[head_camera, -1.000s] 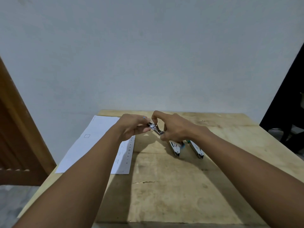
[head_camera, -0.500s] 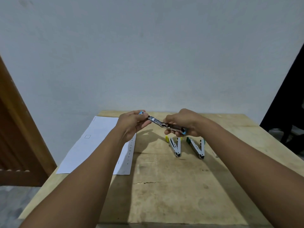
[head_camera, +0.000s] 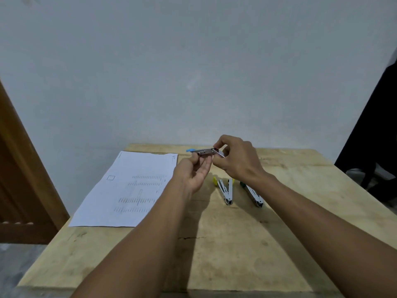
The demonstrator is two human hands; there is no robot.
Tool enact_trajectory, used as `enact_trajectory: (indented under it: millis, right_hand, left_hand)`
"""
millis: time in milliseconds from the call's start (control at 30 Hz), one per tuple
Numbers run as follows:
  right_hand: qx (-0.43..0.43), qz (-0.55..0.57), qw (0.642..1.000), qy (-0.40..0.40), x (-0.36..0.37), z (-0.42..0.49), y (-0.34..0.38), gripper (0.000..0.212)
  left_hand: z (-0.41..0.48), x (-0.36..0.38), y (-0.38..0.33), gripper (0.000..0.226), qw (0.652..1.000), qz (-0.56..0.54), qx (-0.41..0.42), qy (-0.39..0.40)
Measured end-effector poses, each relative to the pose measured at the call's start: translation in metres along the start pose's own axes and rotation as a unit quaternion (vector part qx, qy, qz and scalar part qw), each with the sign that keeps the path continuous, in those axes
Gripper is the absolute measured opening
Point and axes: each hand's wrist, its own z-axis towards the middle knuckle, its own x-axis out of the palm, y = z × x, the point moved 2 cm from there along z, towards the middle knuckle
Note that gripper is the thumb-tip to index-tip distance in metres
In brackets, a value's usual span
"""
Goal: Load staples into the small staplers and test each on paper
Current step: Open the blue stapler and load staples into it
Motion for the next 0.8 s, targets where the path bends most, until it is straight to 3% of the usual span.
enact_trajectory:
  millis: [367, 467, 600, 800]
  right_hand:
    - [-0.010, 0.024, 1.000, 0.003, -0.001, -0.006, 0.001, 0.015]
    - [0.015, 0.028, 0.999, 0.021, 0.000, -0.004, 0.002, 0.012]
    - [0.055, 0.053, 0.997, 0.014, -0.003, -0.003, -0.001, 0.027]
    - [0.068, 0.082, 0.994, -0.004, -0.006, -0.004, -0.001, 0.020]
  left_hand:
    - [-0.004, 0.003, -0.001, 0.018, 1.000, -0.007, 0.025, 0.015]
    - [-0.005, 0.000, -0.002, 0.017, 0.999, 0.005, 0.029, 0.012]
    - [-0.008, 0.001, -0.002, 0.017, 0.998, 0.039, 0.037, 0.028]
    - [-0.013, 0.005, -0.006, 0.015, 0.996, 0.051, 0.052, 0.050]
